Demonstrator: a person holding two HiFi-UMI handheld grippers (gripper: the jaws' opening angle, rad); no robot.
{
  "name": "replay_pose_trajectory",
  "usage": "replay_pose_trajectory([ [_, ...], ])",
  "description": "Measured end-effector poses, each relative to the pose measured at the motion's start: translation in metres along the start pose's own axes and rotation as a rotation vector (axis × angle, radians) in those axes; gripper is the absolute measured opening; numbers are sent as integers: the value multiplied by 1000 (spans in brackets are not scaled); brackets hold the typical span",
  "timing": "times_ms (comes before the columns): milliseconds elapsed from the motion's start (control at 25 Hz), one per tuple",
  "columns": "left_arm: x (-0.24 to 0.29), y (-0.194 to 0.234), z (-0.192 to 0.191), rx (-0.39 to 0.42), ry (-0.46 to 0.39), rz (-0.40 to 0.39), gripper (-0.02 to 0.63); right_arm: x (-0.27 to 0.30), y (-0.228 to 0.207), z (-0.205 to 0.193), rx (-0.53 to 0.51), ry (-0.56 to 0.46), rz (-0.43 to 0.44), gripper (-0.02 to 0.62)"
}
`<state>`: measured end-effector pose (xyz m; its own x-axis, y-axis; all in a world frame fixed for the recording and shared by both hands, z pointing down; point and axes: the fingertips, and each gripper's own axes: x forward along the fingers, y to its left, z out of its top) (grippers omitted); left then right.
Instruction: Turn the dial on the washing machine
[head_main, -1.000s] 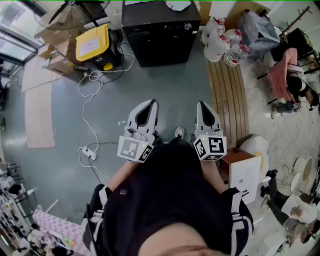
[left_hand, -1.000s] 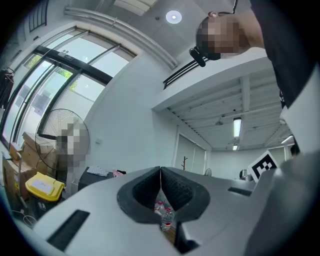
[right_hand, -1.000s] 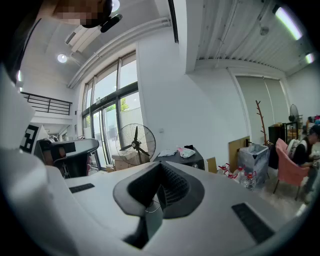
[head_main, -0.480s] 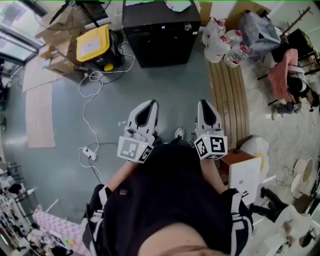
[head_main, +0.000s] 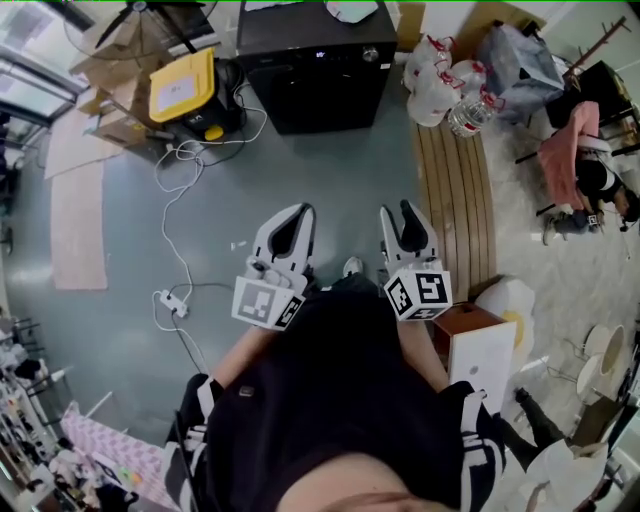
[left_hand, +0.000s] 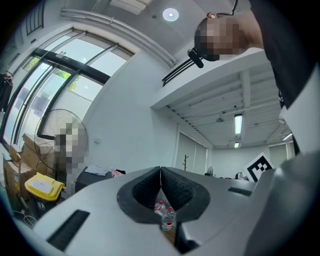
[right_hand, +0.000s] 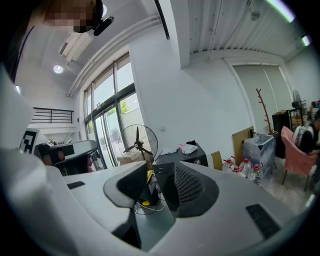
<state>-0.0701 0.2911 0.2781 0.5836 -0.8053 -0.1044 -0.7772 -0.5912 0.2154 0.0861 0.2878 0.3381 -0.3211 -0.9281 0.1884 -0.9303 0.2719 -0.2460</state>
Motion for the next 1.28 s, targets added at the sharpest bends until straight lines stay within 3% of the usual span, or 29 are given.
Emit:
replay_pose_trajectory([
  [360, 43, -19, -16, 4, 19, 82, 23, 33, -52, 3, 7, 51, 83, 183],
  [600, 81, -9, -32, -9, 40, 83, 22, 73, -81, 0, 28, 71, 93, 184],
  [1280, 263, 180, -19, -51, 9, 39, 22, 342, -140, 24, 85, 116, 14, 201],
])
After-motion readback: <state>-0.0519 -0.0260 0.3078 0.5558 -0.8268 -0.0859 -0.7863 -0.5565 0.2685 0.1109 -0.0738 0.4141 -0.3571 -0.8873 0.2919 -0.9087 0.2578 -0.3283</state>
